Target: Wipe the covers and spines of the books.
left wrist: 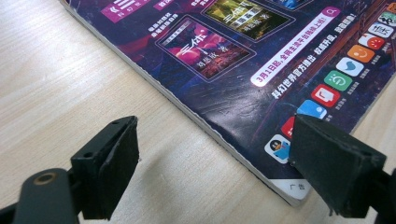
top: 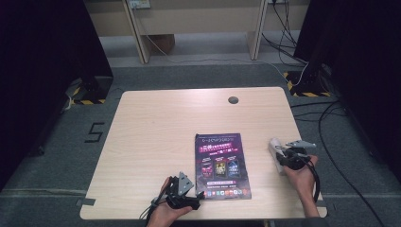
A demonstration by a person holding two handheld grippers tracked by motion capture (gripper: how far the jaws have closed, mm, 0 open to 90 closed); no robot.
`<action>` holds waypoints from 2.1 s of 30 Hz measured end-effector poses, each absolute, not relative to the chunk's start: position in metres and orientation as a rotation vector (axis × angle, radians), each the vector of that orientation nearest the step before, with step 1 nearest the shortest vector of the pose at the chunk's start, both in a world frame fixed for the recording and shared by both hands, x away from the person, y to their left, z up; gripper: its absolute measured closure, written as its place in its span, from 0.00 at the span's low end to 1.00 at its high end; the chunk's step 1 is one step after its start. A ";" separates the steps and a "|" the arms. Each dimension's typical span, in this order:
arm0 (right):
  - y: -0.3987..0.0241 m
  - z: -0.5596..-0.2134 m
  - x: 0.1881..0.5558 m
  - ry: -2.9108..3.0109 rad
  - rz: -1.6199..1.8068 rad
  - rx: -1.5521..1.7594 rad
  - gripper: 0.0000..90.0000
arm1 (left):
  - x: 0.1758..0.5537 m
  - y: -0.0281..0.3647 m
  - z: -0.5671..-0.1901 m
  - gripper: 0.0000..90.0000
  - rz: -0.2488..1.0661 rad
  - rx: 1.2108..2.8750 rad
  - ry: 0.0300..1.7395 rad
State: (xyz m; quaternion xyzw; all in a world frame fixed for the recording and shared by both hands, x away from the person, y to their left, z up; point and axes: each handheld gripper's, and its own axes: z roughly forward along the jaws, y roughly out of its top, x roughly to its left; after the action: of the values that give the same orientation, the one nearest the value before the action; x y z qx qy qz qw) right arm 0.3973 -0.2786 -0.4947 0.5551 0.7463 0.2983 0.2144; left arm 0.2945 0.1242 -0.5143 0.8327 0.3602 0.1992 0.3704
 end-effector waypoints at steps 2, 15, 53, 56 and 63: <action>-0.280 -0.494 0.397 2.053 0.838 1.545 0.71 | 0.294 0.124 -0.514 0.17 0.513 2.136 0.922; -0.239 -0.466 0.392 2.065 1.148 1.409 0.53 | 0.295 0.125 -0.514 0.17 0.499 2.136 0.928; -0.171 -0.508 0.396 2.335 1.090 1.352 0.55 | 0.317 0.114 -0.515 0.22 0.344 2.107 0.954; -0.171 -0.508 0.395 2.340 1.107 1.357 0.57 | 0.314 0.113 -0.515 0.23 0.327 2.119 0.939; -0.168 -0.509 0.392 2.356 1.143 1.355 0.57 | 0.304 0.113 -0.514 0.23 0.315 2.127 0.948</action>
State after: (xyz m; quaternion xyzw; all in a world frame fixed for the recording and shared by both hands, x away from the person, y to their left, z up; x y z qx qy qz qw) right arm 0.3918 -0.1683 -0.5086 0.4575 0.7954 0.3857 0.0964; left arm 0.3040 0.1126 -0.5144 0.8351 0.3724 0.1237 0.3856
